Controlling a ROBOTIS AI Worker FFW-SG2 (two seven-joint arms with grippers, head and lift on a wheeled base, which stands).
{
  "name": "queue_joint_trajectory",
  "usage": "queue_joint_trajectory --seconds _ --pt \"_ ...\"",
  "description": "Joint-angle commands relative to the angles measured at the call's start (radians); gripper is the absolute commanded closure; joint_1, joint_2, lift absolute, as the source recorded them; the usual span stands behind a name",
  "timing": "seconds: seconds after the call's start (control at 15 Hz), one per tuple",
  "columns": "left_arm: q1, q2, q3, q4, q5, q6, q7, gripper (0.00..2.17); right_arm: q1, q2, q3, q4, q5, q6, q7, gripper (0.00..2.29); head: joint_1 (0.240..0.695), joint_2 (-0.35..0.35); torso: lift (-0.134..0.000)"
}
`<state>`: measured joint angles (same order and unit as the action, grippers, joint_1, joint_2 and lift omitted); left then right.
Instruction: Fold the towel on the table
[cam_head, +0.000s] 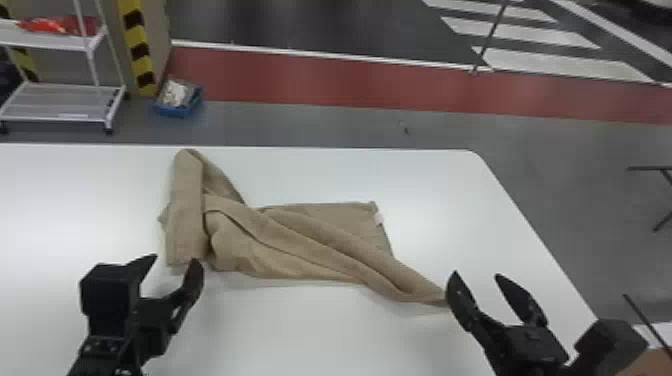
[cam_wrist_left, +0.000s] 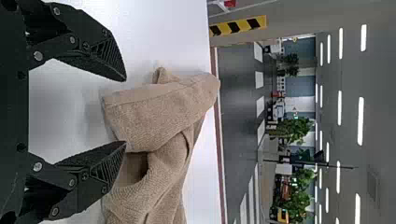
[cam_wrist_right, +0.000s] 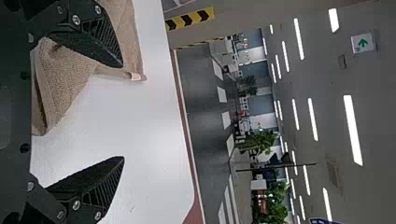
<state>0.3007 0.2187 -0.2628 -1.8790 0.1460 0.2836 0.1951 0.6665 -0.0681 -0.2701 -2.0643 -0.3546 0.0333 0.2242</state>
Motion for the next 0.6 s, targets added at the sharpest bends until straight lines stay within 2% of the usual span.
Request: queue_joint_trajectory --seconds 0.0,0.53 --pt "-0.011 -0.005 -0.004 0.017 -0.008 -0.002 0.006 0.48 -0.002 -0.002 0.0 0.007 -0.004 0.0 0.001 0.2 0.695 -0.219 -0.128" --pt "-0.028 -0.007 -0.007 0.037 -0.023 0.032 0.009 0.48 -0.002 -0.01 0.0 0.009 -0.004 0.0 0.001 0.2 0.695 -0.219 -0.128"
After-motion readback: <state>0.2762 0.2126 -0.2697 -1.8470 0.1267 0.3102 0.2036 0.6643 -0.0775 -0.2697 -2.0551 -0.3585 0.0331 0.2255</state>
